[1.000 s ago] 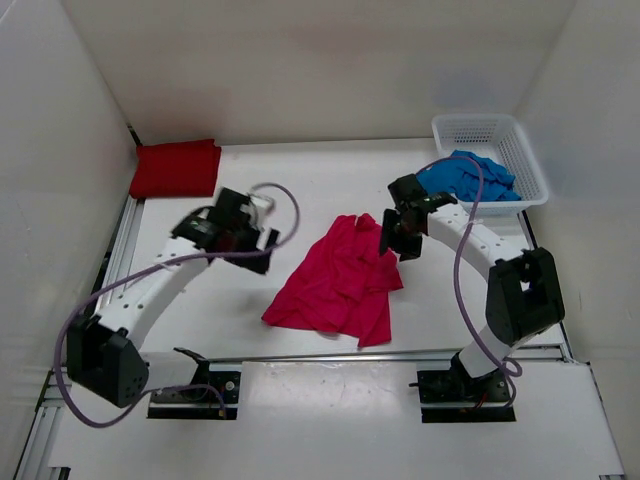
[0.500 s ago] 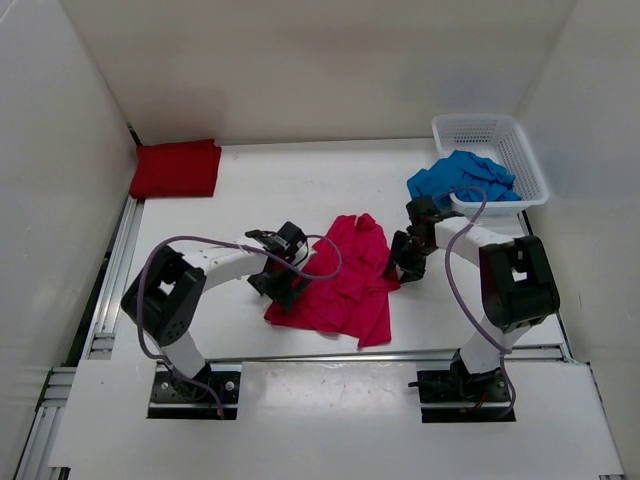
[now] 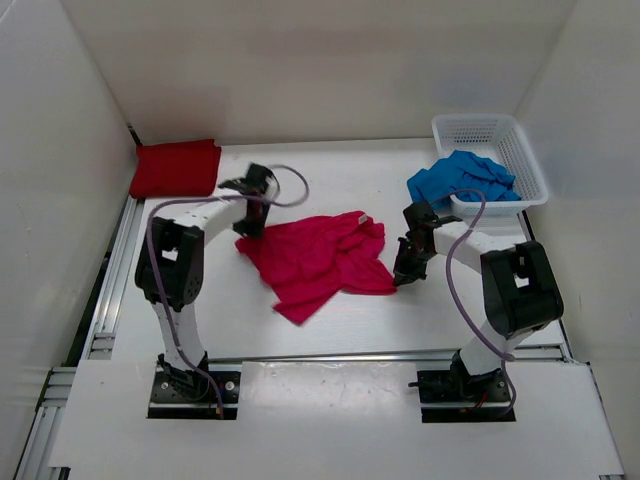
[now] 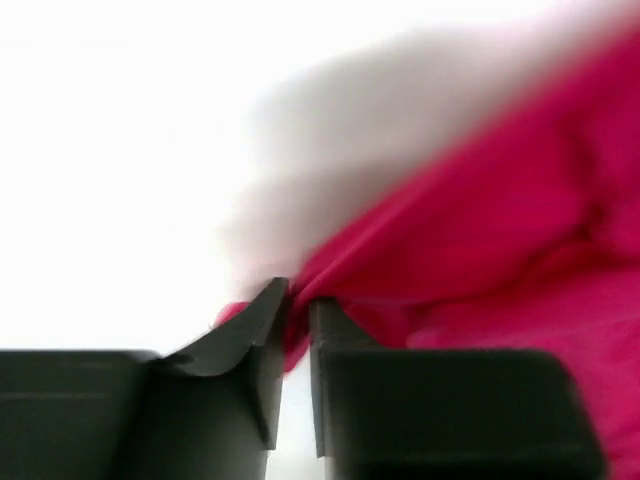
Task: Fold and stack the t-shirts
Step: Flatten out the tshirt
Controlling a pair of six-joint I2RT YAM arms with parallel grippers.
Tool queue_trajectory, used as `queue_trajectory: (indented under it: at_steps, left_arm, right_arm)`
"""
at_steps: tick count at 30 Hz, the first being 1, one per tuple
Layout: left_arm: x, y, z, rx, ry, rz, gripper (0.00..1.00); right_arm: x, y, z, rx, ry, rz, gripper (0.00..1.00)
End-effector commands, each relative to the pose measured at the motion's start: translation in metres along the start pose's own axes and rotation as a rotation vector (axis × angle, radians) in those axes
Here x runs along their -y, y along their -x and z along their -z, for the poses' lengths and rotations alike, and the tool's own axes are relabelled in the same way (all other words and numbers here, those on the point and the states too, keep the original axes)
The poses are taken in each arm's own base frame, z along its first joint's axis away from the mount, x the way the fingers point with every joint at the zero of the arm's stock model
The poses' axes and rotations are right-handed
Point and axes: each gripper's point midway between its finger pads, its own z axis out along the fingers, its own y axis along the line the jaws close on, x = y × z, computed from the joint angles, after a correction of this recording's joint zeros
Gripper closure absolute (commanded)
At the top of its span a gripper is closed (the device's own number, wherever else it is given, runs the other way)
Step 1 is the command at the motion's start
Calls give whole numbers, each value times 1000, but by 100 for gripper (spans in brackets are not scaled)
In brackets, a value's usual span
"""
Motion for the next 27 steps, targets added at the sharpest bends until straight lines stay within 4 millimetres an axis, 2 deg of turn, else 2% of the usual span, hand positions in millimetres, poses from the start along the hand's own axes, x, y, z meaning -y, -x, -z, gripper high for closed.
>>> queue_trajectory:
  at_steps: [1, 2, 3, 4, 5, 7, 8, 11, 12, 13, 14, 15, 18, 21, 22, 25, 27]
  left_arm:
    - [-107, 81, 45, 236, 258, 212, 46]
    - [-112, 100, 58, 283, 260, 225, 22]
    - [-114, 107, 66, 309, 262, 232, 0]
    - [-117, 107, 72, 319, 273, 237, 0]
    - [-107, 106, 88, 344, 262, 220, 0]
    - [-81, 93, 96, 351, 156, 183, 0]
    - [-64, 68, 102, 343, 108, 153, 0]
    - [-15, 19, 103, 263, -58, 63, 5]
    - [-3, -19, 98, 158, -97, 29, 5]
    - [10, -35, 94, 106, -147, 7, 6]
    - [15, -47, 91, 78, -153, -10, 6]
    - [20, -67, 81, 24, -156, -29, 8]
    - [36, -83, 66, -19, -200, -56, 9]
    - [41, -79, 54, 13, -178, -76, 10]
    - [39, -81, 44, -5, -153, -79, 8]
    - [40, -83, 31, -38, -143, -84, 8]
    - [47, -79, 31, -31, -183, -82, 8]
  right_arm:
    - [-5, -5, 16, 30, 12, 56, 100]
    - [-6, -4, 18, 38, 17, 57, 100]
    - [-7, -3, 20, 47, 23, 59, 100]
    - [-6, -5, 21, 39, 18, 58, 100]
    - [-7, -5, 23, 47, 23, 59, 100]
    - [-9, -5, 25, 50, 35, 61, 100]
    - [-10, -4, 28, 58, 41, 63, 100]
    - [-13, -7, 28, 51, 50, 72, 100]
    - [-13, -7, 28, 51, 50, 72, 100]
    - [-13, -7, 28, 51, 50, 72, 100]
    - [-13, -7, 28, 51, 50, 72, 100]
    - [-12, -6, 27, 56, 42, 72, 100]
    - [-13, -8, 25, 44, 38, 79, 100]
    - [-14, -10, 24, 42, 39, 87, 100]
    - [-13, -9, 24, 47, 31, 87, 100]
    - [-8, -13, 22, 37, 14, 84, 100]
    - [-7, -12, 22, 42, 6, 84, 100]
